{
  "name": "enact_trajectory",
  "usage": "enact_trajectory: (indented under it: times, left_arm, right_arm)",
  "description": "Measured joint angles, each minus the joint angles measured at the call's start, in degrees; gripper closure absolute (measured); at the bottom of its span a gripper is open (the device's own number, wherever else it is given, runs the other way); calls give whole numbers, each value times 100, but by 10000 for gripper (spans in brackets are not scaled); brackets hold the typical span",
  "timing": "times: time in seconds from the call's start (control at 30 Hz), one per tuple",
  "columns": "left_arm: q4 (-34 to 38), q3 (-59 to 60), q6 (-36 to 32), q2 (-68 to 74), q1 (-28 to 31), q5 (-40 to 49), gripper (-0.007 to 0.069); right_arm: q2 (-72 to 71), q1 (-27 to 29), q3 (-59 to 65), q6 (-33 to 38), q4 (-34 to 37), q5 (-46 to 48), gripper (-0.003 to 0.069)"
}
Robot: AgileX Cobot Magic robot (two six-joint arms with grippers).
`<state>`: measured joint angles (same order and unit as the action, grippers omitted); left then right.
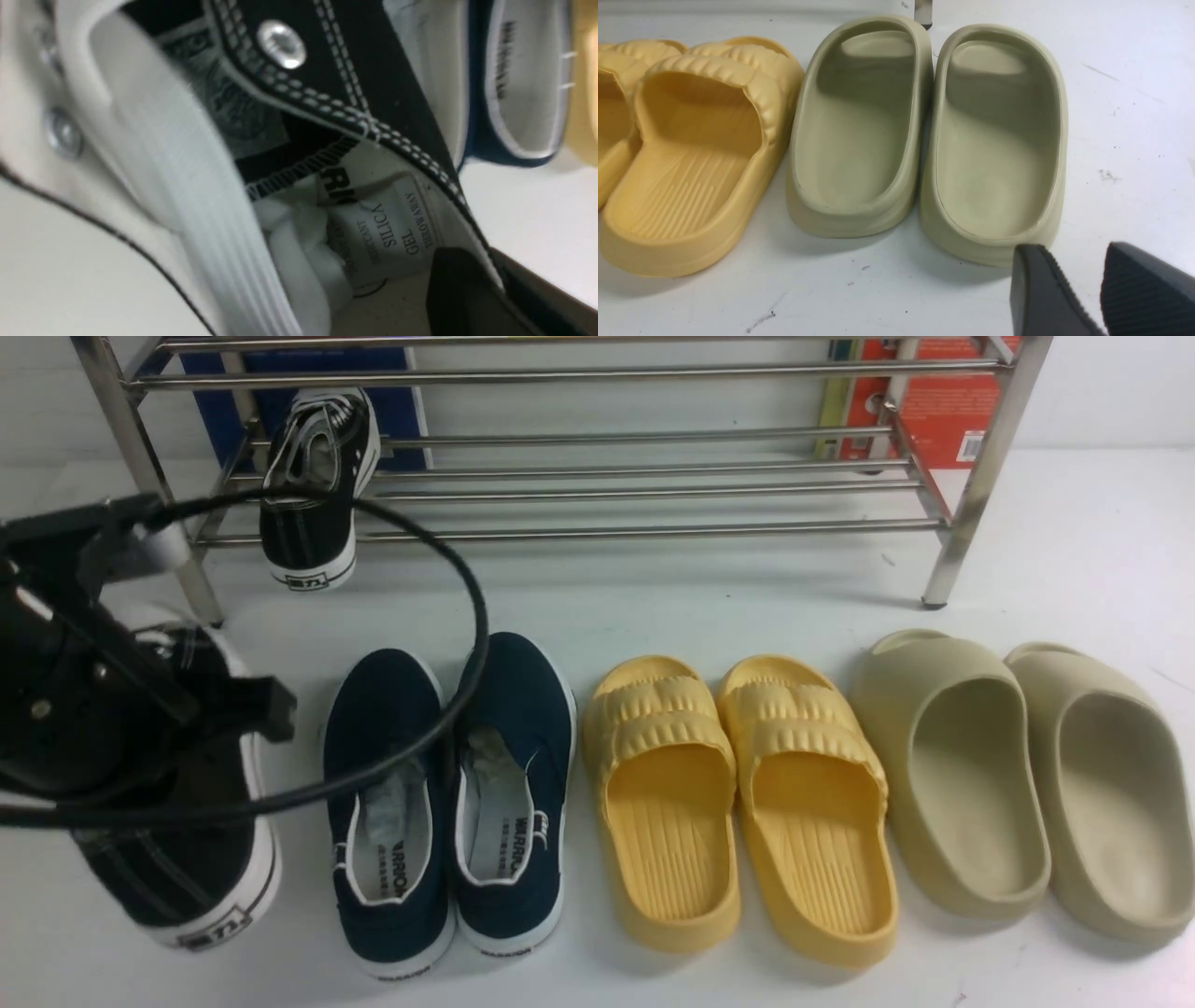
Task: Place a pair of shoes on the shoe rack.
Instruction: Use the left arm to put a shoe into the shoe rack
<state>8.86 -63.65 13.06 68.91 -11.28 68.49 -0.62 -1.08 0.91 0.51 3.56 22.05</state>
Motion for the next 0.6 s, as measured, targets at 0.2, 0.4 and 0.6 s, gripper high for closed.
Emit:
enact_trajectory:
  times: [0.2, 0.4, 0.6]
  left_arm:
    - [-135, -809, -226, 791, -779, 5, 638]
    - [-533, -1862, -530, 1922, -1274, 28, 638]
    - [-743, -2794, -909, 2687, -1274, -119, 638]
  right_arm:
    - [0, 0, 0, 0, 0, 0, 419]
    - [0, 0, 0, 0, 0, 0, 419]
    - [0, 0, 0, 0, 0, 0, 419]
